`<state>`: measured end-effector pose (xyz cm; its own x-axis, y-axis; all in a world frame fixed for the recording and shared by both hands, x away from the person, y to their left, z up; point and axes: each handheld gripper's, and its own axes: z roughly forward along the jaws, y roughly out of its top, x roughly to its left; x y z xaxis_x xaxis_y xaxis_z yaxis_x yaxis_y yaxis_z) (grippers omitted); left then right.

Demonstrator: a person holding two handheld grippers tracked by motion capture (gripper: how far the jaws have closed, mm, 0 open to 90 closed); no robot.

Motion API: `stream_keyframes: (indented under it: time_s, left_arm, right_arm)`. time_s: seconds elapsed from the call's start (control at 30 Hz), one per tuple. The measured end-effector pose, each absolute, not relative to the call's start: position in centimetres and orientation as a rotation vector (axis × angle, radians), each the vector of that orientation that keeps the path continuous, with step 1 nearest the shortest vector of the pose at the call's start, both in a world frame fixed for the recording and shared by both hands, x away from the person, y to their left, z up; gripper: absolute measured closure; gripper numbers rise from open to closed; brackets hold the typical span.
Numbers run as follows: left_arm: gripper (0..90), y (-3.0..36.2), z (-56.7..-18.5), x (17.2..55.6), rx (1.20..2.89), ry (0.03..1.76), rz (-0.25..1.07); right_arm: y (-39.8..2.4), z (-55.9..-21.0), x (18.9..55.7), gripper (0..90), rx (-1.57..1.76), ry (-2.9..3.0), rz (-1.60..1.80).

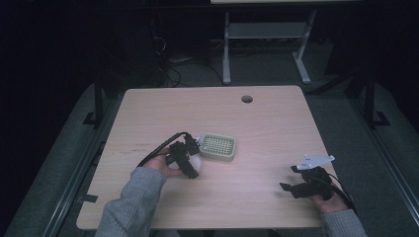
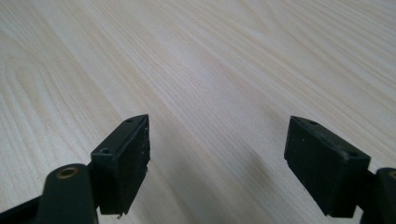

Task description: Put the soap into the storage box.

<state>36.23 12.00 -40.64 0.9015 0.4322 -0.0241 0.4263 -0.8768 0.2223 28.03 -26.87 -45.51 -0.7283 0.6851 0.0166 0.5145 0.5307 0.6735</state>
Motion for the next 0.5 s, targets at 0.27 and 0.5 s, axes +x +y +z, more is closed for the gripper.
stream_keyframes:
  time_s: [0.27,0.5]
  left_arm:
    - [23.8,11.1,-40.2,36.8,2.84,0.642,0.024]
    - [23.7,10.6,-39.9,37.5,2.854,0.634,0.03]
  right_arm:
    - [-26.9,-45.5,28.1,21.9,1.008,2.52,0.991]
    - [-26.8,-45.5,28.1,21.9,0.996,2.522,0.995]
